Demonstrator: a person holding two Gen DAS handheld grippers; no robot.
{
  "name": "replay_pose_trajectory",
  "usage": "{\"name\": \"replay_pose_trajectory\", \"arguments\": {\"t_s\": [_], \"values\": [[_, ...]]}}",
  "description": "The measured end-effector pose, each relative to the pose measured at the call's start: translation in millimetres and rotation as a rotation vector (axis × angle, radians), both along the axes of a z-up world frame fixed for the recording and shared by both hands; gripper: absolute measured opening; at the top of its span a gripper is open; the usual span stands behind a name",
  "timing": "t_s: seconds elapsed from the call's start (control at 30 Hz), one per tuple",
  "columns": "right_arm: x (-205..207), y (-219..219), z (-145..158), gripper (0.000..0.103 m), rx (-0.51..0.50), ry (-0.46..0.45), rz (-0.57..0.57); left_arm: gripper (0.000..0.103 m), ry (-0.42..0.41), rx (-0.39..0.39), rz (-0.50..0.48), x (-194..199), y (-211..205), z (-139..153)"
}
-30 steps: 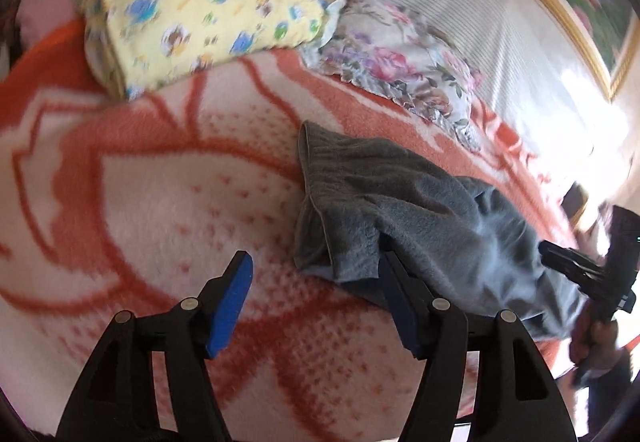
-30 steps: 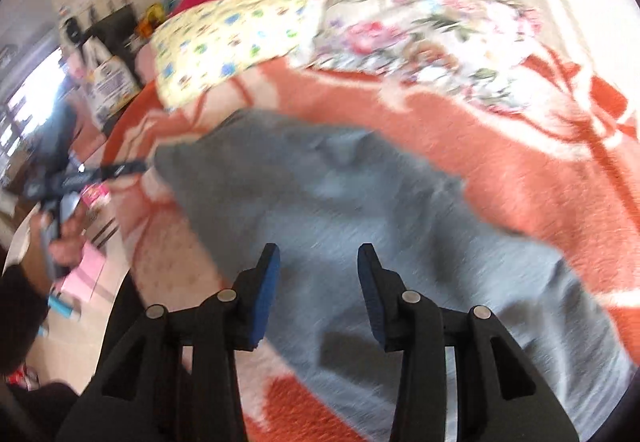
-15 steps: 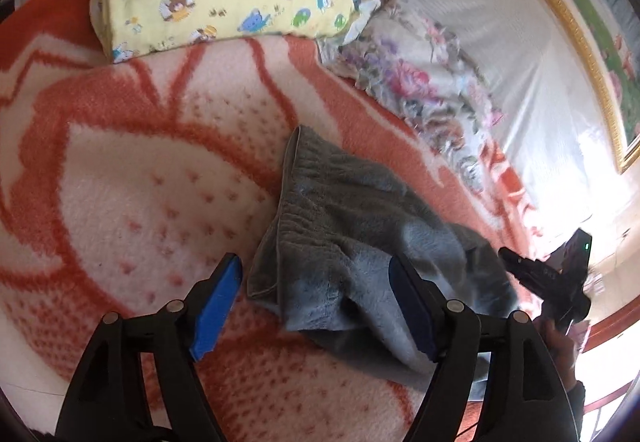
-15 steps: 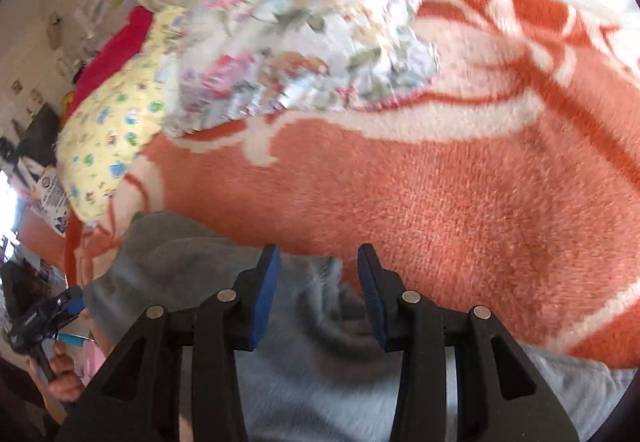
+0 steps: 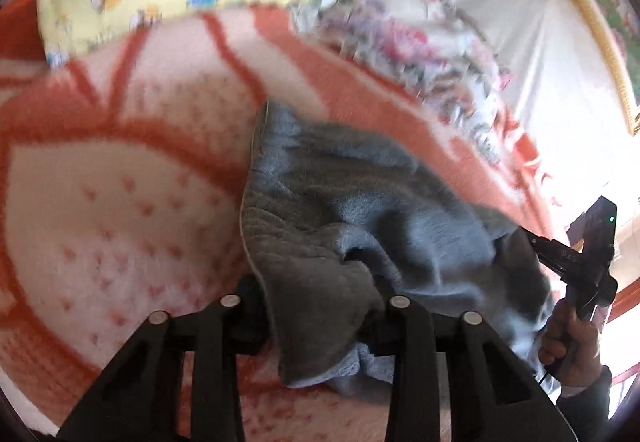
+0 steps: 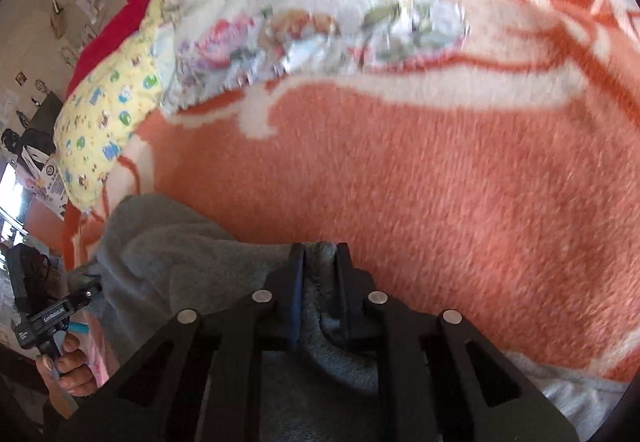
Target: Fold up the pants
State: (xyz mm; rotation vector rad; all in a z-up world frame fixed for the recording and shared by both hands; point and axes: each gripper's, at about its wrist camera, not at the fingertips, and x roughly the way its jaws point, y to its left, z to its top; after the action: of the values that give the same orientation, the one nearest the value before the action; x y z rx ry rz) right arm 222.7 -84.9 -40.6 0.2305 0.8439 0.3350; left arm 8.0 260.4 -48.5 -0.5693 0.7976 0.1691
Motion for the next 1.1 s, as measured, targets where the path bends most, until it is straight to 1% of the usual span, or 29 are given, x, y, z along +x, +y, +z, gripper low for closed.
{"name": "replay_pose_trajectory", "arguments": {"t_s": [0.03,0.07,0.13,0.17,0.23,0.27,0.3,0.37,0.4,0.43,0.53,0.57,0.6,0.63,0.67,0.7,0.73,0.77,0.8,0.83,0.9,1.03,1.1], "values": [[-0.3,-0.7,6.5,0.014,-0.004,-0.022,-0.004,0.026,-0.028,0.009,0.001,-3.6,0.3,8.2],[-0.2,-2.1,13.8,0.013,-0.004,-0.045,-0.009,0.024,-0.059,0.016,0.002,-7.8,0.7,18.1],[2.2,-5.8,31.0,0.013,0.014,-0.096,-0.022,0.020,-0.146,0.044,-0.002,-23.2,1.3,46.7],[4.0,-6.4,37.9,0.013,0.016,-0.118,-0.029,0.016,-0.200,0.078,-0.004,-32.9,0.1,62.2],[11.3,-5.7,47.2,0.013,0.013,-0.144,-0.037,0.015,-0.236,0.143,-0.015,-40.3,-2.7,77.6],[16.6,-4.5,47.7,0.013,0.021,-0.146,-0.036,0.015,-0.232,0.159,-0.022,-40.1,-1.9,79.7],[23.0,-3.2,44.6,0.013,0.030,-0.138,-0.036,0.015,-0.217,0.166,-0.022,-38.3,2.2,74.8],[34.8,2.7,32.4,0.013,0.017,-0.108,-0.036,0.015,-0.176,0.144,-0.031,-32.2,8.9,58.5],[40.1,6.4,22.1,0.013,-0.009,-0.085,-0.040,0.015,-0.131,0.121,-0.033,-28.7,12.8,42.4],[42.6,7.8,12.7,0.013,-0.017,-0.064,-0.038,0.015,-0.107,0.109,-0.038,-26.5,12.7,33.3],[40.9,4.8,-8.4,0.013,-0.014,-0.016,-0.052,0.015,-0.060,0.094,-0.052,-31.3,10.6,9.9],[39.2,3.2,-11.3,0.020,-0.009,-0.004,-0.055,0.016,-0.053,0.094,-0.053,-33.6,8.9,6.5],[36.8,1.8,-11.9,0.034,-0.011,0.010,-0.063,0.017,-0.050,0.094,-0.056,-36.3,7.6,4.2],[32.7,0.0,-9.4,0.041,-0.005,0.011,-0.067,0.020,-0.046,0.092,-0.059,-38.6,6.0,3.1],[26.3,-1.6,-5.3,0.055,-0.001,-0.005,-0.068,0.021,-0.042,0.086,-0.067,-40.5,4.8,2.9],[17.4,-2.0,1.2,0.061,-0.002,-0.034,-0.065,0.023,-0.033,0.087,-0.076,-41.1,2.4,3.1],[6.3,-1.2,8.4,0.062,-0.001,-0.066,-0.051,0.027,-0.026,0.087,-0.085,-42.1,0.3,3.4],[-6.8,1.7,15.4,0.062,0.005,-0.097,-0.020,0.037,-0.016,0.088,-0.094,-43.0,-2.5,3.9],[-17.8,6.3,20.4,0.062,0.009,-0.114,0.014,0.043,-0.001,0.099,-0.094,-46.1,-5.8,3.8],[-28.0,10.7,23.4,0.062,0.012,-0.125,0.047,0.052,0.007,0.119,-0.083,-50.4,-9.0,4.3],[-52.6,23.1,27.2,0.063,0.013,-0.148,0.132,0.053,0.007,0.135,-0.076,-59.6,-10.3,5.9],[-85.0,62.1,14.8,0.063,-0.013,-0.129,0.301,0.057,0.005,0.082,-0.079,-79.5,-7.7,4.7],[-98.8,80.3,5.1,0.063,-0.031,-0.119,0.358,0.057,0.015,0.072,-0.084,-82.8,-7.9,0.8]]}}
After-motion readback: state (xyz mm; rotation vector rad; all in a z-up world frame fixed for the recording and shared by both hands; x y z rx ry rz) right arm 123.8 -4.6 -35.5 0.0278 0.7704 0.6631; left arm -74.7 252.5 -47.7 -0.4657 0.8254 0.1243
